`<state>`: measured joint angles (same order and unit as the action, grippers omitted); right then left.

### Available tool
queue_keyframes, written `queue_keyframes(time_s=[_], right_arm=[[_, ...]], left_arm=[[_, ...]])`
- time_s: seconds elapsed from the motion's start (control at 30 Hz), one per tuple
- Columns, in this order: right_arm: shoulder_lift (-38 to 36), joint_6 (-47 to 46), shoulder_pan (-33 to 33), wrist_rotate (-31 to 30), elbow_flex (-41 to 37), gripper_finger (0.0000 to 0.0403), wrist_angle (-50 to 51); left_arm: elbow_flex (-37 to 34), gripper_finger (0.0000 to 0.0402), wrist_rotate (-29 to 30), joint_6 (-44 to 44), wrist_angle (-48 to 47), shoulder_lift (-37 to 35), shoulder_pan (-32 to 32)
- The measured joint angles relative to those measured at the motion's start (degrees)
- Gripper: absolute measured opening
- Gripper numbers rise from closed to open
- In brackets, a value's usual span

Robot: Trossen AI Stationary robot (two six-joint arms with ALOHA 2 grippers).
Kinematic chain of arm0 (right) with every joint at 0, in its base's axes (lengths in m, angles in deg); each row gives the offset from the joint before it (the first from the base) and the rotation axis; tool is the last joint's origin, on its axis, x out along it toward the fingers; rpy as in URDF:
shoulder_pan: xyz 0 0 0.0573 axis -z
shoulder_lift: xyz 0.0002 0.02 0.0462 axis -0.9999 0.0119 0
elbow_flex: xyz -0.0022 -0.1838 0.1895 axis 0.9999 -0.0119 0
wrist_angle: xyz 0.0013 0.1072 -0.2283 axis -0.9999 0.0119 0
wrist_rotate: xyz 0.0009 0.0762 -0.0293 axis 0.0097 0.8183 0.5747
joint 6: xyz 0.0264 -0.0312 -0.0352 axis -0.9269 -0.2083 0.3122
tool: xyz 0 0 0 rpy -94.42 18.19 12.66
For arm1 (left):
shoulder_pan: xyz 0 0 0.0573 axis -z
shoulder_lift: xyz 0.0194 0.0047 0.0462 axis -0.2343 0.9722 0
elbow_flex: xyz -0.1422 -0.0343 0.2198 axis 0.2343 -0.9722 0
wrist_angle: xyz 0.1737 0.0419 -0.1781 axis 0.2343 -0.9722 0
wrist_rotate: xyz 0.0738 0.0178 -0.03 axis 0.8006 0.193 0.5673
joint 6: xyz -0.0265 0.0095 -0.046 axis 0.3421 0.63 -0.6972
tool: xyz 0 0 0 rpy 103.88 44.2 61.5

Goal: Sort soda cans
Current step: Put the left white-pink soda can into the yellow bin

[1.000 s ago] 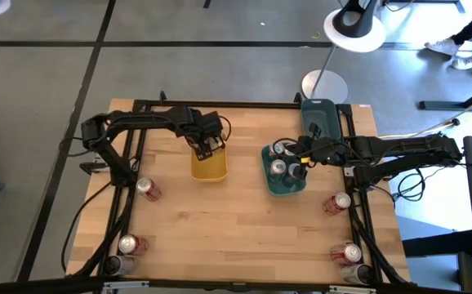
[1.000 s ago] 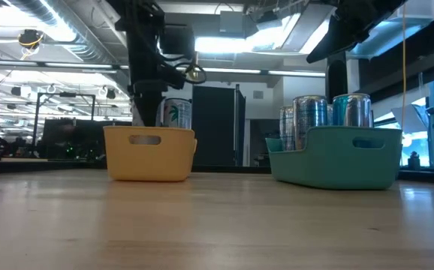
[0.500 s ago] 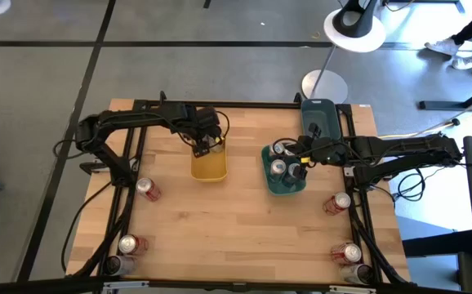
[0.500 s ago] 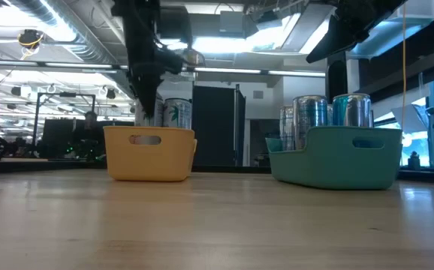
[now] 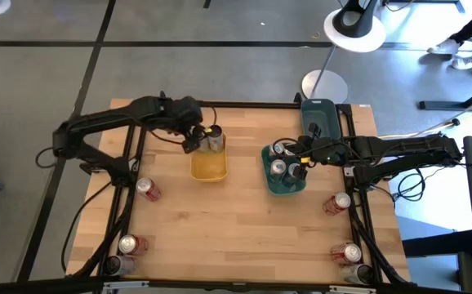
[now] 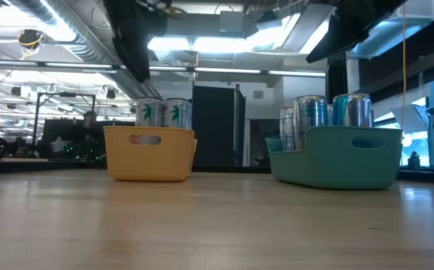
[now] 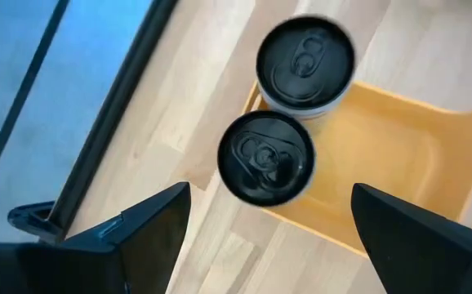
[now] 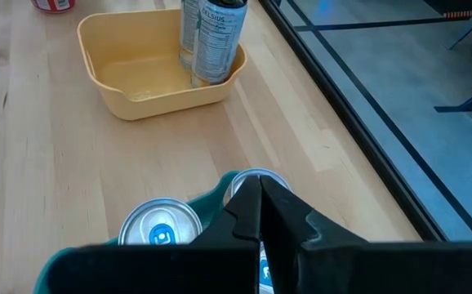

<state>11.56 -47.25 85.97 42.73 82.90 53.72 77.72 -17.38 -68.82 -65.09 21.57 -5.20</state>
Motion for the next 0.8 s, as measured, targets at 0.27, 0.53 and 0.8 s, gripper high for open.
queue_keyframes(time_s=[0.27, 0.53, 0.8], right_arm=[[0.00, -0.22, 0.00, 0.00, 0.00, 0.0005, 0.00], [-0.01, -0.28, 0.00, 0.00, 0.00, 0.0005, 0.00], [-0.02, -0.17, 0.00, -0.06, 0.00, 0.0005, -0.20]], left_arm=[[0.01, 0.0327, 0.42, -7.71, -2.78, -7.00, 3.67], [0.01, 0.0327, 0.42, -7.24, -3.58, -12.07, 13.93], [0.02, 0.0327, 0.40, -9.19, -0.04, -11.70, 19.24]])
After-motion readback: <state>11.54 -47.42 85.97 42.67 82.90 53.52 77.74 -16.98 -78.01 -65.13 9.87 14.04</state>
